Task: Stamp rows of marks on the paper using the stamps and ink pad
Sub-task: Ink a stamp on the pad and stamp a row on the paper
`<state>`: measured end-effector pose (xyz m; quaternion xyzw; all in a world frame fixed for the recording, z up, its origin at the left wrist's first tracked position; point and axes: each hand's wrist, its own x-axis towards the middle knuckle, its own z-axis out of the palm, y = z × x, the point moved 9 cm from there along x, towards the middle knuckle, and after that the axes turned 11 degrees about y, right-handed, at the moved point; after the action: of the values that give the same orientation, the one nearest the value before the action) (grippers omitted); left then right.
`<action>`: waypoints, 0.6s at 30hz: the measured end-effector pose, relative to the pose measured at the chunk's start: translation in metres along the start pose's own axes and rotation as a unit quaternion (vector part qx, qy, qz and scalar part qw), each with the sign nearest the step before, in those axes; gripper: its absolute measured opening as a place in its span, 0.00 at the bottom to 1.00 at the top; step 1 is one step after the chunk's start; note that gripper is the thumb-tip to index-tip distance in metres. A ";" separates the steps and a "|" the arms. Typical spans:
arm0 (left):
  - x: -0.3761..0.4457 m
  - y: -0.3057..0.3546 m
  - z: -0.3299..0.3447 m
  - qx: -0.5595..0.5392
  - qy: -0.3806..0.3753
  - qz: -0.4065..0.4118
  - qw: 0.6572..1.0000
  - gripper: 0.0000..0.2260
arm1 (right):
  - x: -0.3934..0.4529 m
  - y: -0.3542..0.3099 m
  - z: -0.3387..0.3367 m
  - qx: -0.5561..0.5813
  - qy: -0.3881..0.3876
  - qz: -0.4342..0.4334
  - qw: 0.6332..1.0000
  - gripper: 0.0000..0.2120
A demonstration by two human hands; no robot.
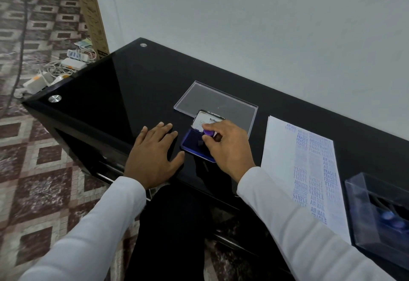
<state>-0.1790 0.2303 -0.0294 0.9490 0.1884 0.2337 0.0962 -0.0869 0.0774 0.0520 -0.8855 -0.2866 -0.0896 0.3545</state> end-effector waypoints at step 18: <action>0.000 -0.001 0.002 0.007 0.005 0.004 1.000 0.33 | 0.005 0.002 0.001 -0.008 -0.011 -0.007 1.000 0.16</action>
<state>-0.1783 0.2306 -0.0318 0.9492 0.1865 0.2379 0.0875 -0.0816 0.0790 0.0515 -0.8872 -0.2962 -0.0848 0.3435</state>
